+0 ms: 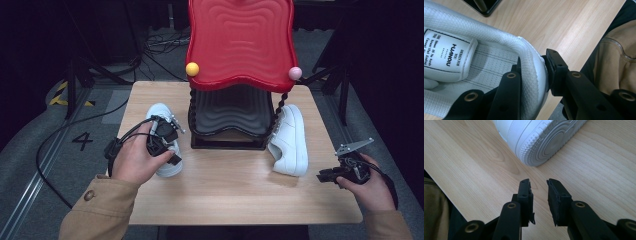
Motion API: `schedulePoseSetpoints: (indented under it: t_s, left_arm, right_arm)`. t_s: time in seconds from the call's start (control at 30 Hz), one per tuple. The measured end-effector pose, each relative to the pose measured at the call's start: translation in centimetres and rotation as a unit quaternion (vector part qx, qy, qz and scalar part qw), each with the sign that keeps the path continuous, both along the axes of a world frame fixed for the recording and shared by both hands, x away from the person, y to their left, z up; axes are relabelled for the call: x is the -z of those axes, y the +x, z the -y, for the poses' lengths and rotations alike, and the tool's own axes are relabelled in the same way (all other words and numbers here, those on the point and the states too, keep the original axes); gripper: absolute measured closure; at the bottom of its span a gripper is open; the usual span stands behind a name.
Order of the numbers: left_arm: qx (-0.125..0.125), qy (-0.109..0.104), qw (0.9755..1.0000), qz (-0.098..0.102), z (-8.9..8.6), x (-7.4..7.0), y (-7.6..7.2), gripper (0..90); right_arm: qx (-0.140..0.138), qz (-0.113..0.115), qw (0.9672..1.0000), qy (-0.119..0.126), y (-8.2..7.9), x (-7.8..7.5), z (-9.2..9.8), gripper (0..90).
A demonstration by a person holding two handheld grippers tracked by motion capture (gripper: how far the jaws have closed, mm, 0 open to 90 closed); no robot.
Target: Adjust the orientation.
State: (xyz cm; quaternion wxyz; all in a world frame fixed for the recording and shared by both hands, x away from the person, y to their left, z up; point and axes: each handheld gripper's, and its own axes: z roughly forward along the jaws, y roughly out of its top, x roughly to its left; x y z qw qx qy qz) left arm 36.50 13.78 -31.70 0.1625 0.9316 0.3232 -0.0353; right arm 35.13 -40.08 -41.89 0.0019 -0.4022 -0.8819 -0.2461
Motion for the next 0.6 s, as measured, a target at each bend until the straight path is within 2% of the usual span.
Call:
schedulePoseSetpoints:
  t_s: [0.17,0.27,0.4,0.6]
  left_arm:
    - [-0.003,0.005,0.9999,0.011,0.1,-1.2,0.1,75.0]
    - [-0.003,0.001,0.9999,0.016,0.2,-2.7,0.1,74.9]
    - [-0.002,-0.001,0.9998,0.022,0.2,-3.8,0.2,74.9]
    - [-0.005,-0.005,0.9996,0.027,0.1,-5.5,0.4,74.7]
  right_arm:
    - [0.001,-0.002,1.0000,0.000,0.0,0.1,0.1,72.6]
    - [0.001,-0.004,1.0000,0.001,0.1,0.2,0.1,72.7]
    - [0.002,-0.013,0.9999,-0.001,0.3,0.7,0.2,72.9]
    - [0.001,-0.011,0.9999,0.000,0.4,0.9,0.3,73.0]
